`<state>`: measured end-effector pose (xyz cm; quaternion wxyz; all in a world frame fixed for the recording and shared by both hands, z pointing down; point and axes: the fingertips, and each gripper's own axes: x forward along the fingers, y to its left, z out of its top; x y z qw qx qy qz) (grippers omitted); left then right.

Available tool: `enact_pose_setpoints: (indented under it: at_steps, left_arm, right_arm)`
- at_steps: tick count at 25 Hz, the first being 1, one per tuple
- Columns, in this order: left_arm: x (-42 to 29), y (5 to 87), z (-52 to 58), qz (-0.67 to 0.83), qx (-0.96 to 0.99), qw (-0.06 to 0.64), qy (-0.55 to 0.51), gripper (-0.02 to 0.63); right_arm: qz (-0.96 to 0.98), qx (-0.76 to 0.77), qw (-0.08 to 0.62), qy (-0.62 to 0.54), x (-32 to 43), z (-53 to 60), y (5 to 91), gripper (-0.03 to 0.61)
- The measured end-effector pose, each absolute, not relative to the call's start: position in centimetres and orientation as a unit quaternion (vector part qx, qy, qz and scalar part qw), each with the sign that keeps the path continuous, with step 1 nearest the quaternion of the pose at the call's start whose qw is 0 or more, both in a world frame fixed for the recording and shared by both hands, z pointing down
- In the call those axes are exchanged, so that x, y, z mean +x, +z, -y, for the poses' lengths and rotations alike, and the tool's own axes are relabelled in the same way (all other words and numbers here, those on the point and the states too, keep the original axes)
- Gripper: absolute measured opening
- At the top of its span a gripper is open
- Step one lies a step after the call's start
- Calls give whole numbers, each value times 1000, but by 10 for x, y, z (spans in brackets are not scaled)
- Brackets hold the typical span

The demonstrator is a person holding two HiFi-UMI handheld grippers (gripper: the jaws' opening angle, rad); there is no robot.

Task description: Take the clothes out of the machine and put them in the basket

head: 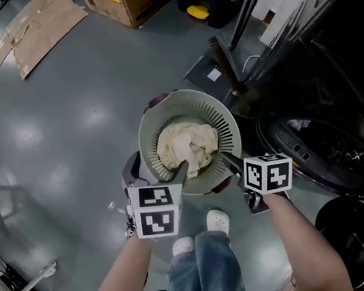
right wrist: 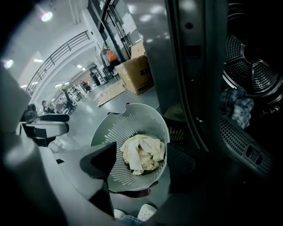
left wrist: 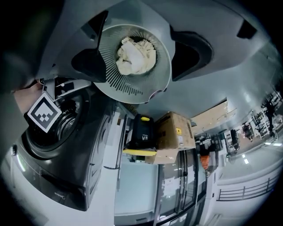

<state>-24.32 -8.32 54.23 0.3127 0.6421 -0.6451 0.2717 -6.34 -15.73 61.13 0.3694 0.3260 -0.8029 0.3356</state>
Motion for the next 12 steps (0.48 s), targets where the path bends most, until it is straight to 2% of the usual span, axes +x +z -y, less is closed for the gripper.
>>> enact_pose_setpoints:
  at_steps: [12]
  left_arm:
    - [-172, 518, 102, 585, 705, 271, 295, 463]
  right_arm:
    - [787, 421, 303, 335, 22, 159, 566, 351]
